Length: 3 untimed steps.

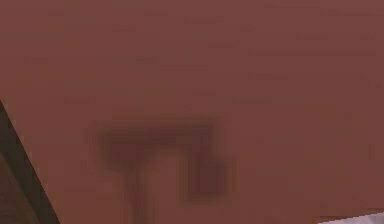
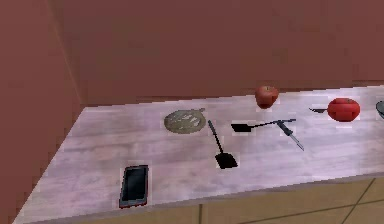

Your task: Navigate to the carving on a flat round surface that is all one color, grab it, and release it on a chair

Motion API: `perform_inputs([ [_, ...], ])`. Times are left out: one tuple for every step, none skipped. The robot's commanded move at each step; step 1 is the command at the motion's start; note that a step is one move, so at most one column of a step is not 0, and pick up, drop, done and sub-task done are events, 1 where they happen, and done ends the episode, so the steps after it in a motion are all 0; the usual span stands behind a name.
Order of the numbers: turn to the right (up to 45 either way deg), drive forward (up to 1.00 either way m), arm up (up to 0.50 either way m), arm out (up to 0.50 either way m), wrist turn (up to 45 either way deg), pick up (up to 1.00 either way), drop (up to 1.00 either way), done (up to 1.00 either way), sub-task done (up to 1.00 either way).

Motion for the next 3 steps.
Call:
perform_inputs([
  [0.0,0.0,0.5,0.0,0.0,0.0,0.0,0.0,0.0],
  [0.0,0.0,0.38,0.0,0.0,0.0,0.0,0.0,0.0],
  [0.0,0.0,0.0,0.38,0.0,0.0,0.0,0.0,0.0],
])
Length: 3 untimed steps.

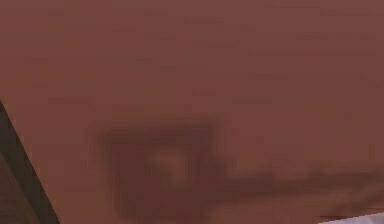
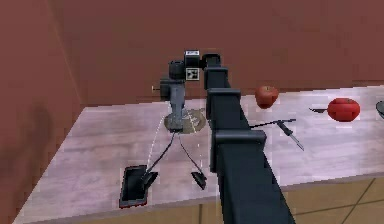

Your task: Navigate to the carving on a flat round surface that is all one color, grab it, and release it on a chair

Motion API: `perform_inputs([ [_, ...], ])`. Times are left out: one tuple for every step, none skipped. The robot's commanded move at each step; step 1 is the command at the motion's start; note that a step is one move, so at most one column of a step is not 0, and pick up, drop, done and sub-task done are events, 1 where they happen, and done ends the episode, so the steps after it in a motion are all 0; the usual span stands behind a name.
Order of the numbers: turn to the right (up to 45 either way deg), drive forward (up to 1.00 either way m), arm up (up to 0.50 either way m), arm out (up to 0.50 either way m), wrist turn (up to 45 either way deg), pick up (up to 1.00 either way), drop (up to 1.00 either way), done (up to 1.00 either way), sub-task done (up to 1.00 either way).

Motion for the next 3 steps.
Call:
perform_inputs([
  [0.0,0.0,0.0,0.0,45.0,0.0,0.0,0.0,0.0],
  [0.0,0.0,0.0,0.0,45.0,0.0,0.0,0.0,0.0],
  [0.0,0.0,0.0,0.0,45.0,0.0,0.0,0.0,0.0],
])
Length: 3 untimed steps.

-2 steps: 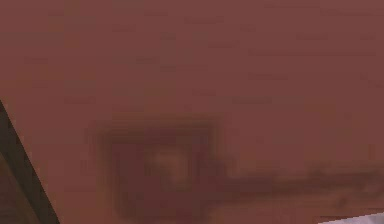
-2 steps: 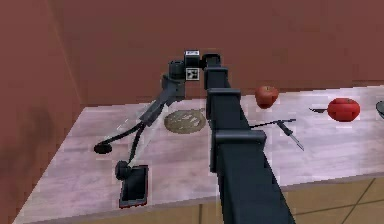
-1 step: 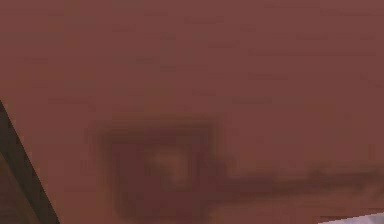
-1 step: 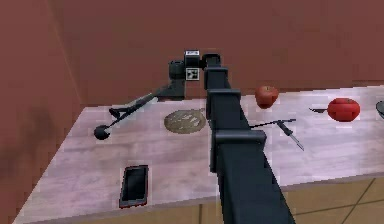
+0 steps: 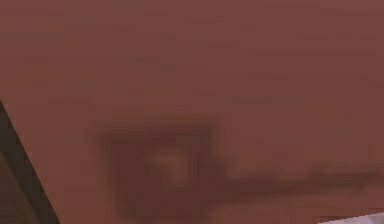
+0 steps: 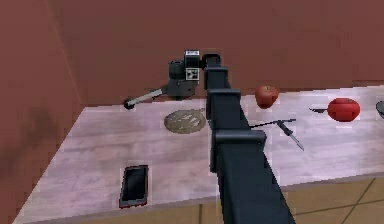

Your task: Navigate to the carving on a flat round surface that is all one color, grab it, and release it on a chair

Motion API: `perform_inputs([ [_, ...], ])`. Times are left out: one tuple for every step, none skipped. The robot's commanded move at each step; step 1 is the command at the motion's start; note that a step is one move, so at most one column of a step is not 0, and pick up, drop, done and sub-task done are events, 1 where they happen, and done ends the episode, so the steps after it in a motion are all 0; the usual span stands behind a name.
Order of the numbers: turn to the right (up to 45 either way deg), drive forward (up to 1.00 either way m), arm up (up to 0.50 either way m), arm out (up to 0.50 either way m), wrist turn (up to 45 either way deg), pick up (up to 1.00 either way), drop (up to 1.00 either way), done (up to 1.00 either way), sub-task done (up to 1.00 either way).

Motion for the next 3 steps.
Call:
perform_inputs([
  [0.0,0.0,0.0,0.0,42.0,0.0,0.0,0.0,0.0],
  [0.0,0.0,-0.16,0.0,0.0,0.0,0.0,0.0,0.0],
  [0.0,0.0,0.0,0.0,0.0,1.0,0.0,0.0,0.0],
])
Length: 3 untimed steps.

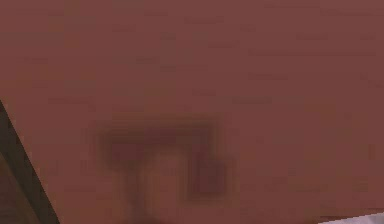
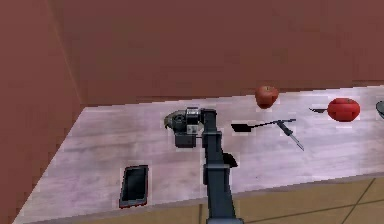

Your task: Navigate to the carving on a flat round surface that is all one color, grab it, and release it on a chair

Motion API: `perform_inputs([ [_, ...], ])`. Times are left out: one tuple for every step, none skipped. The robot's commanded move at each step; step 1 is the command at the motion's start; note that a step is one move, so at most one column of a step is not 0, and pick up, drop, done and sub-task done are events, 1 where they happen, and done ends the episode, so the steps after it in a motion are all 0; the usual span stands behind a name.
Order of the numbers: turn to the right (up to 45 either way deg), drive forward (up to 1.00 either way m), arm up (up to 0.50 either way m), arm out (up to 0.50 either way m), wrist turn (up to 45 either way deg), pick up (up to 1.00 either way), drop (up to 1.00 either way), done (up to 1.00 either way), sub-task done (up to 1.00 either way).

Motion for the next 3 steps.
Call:
perform_inputs([
  [0.0,0.0,0.1,0.0,0.0,0.0,0.0,0.0,0.0],
  [0.0,0.0,0.06,0.0,0.0,0.0,0.0,0.0,0.0],
  [0.0,0.0,0.0,0.0,-45.0,0.0,0.0,0.0,0.0],
])
